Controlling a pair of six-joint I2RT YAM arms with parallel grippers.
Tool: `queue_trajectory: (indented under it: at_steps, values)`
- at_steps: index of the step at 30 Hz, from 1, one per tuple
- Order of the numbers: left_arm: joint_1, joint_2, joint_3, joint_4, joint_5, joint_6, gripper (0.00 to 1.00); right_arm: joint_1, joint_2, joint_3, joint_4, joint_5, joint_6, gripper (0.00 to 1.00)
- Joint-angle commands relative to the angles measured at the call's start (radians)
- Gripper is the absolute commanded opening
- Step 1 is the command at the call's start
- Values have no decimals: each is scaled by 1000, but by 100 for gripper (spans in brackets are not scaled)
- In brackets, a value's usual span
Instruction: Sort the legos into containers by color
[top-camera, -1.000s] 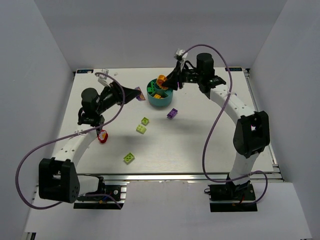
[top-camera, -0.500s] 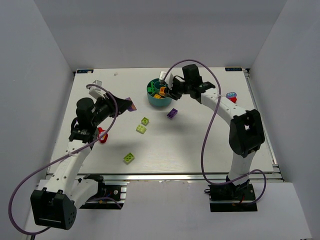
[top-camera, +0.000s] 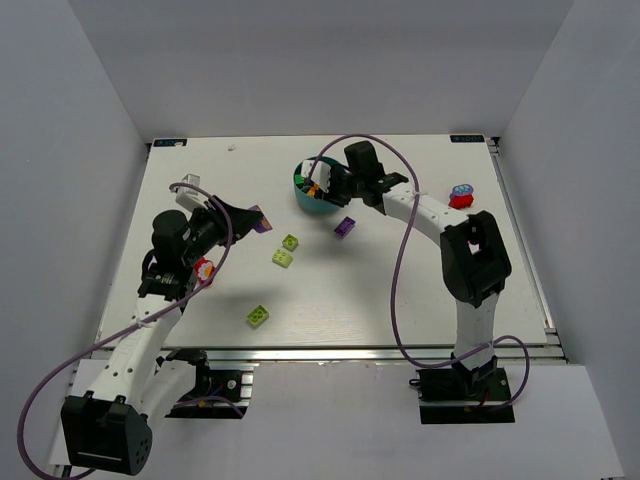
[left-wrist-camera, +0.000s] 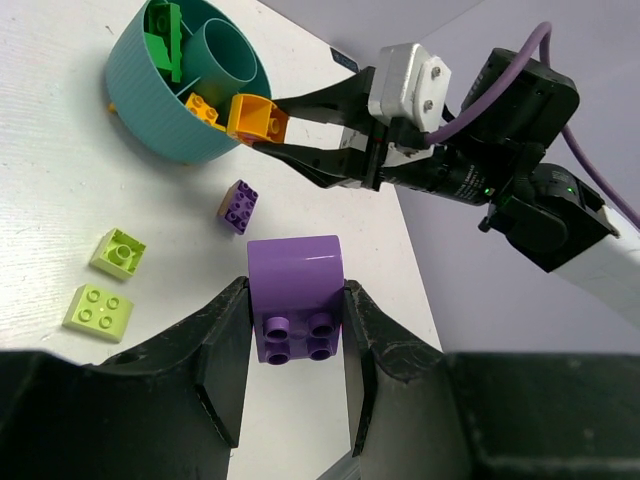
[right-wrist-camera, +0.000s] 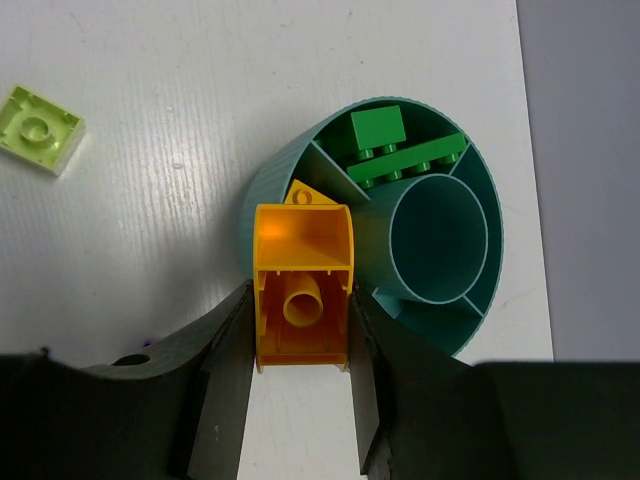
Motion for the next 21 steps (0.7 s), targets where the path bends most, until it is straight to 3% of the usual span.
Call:
queue_trajectory:
  at_steps: [1, 14, 21]
  values:
    - [2, -31, -12, 27, -9, -16, 4, 4, 11, 41, 67, 33, -29, 4]
    - [2, -39, -29, 36, -11, -27, 4, 16, 18, 48, 96, 53, -64, 8]
    - [2, -39, -28, 40, -9, -32, 4, 18, 43, 53, 100, 65, -78, 23]
